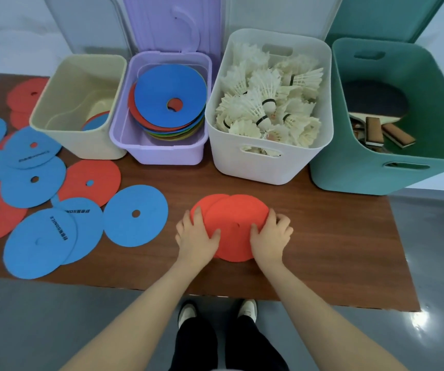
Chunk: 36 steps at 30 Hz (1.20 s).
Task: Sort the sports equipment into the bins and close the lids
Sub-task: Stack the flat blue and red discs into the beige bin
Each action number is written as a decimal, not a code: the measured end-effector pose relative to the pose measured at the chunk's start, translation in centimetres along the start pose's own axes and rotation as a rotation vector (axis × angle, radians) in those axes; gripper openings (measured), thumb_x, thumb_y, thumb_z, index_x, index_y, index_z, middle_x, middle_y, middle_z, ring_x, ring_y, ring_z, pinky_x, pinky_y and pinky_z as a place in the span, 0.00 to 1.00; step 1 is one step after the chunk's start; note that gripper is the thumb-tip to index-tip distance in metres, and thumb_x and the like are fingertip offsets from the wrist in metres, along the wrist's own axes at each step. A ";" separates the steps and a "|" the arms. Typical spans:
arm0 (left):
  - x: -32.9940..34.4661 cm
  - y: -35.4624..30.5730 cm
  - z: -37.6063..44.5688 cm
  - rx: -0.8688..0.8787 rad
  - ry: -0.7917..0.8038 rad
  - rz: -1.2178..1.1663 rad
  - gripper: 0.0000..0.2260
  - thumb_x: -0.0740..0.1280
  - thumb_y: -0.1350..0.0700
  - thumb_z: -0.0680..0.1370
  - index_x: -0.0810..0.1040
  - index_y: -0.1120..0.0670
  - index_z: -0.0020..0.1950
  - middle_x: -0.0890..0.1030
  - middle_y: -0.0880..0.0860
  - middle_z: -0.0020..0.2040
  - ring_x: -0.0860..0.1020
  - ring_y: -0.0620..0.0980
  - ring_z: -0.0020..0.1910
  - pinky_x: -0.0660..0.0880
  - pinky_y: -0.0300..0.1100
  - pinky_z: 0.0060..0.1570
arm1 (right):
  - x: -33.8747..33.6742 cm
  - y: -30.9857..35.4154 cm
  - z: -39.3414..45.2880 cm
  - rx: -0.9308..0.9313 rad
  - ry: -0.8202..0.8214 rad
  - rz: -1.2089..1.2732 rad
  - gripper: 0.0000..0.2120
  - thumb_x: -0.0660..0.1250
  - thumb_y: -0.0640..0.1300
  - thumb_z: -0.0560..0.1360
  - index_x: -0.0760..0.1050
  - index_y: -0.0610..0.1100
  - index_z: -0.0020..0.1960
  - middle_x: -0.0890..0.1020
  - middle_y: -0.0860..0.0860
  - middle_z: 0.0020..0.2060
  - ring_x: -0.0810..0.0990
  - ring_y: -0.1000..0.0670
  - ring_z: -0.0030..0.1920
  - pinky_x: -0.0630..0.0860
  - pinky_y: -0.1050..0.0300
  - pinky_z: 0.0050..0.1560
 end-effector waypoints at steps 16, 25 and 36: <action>-2.5 3.1 1.7 0.243 0.000 0.136 0.32 0.66 0.48 0.75 0.55 0.52 0.75 0.64 0.55 0.68 0.63 0.55 0.66 0.63 0.48 0.64 | 1.9 2.4 -0.8 -0.084 0.148 0.066 0.25 0.73 0.48 0.69 0.70 0.47 0.63 0.65 0.46 0.62 0.64 0.43 0.61 0.57 0.49 0.63; -1.8 2.5 3.1 0.435 0.145 0.299 0.34 0.62 0.43 0.77 0.46 0.46 0.76 0.55 0.54 0.74 0.53 0.58 0.72 0.54 0.55 0.68 | 2.0 2.7 -2.8 -0.222 0.129 0.121 0.24 0.70 0.43 0.71 0.65 0.50 0.64 0.73 0.54 0.59 0.70 0.51 0.59 0.53 0.56 0.56; -3.5 5.2 1.0 0.577 0.125 0.080 0.37 0.70 0.50 0.73 0.54 0.51 0.76 0.60 0.53 0.65 0.64 0.51 0.63 0.68 0.45 0.62 | 2.2 3.4 -7.0 -0.200 0.097 0.087 0.29 0.67 0.46 0.75 0.61 0.53 0.73 0.67 0.53 0.52 0.69 0.54 0.52 0.59 0.55 0.59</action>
Point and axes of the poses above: each hand's wrist, its own z-axis towards the middle knuckle, its own x-axis out of the palm, y = z × x, the point moved 4 cm from there along z, towards the middle knuckle
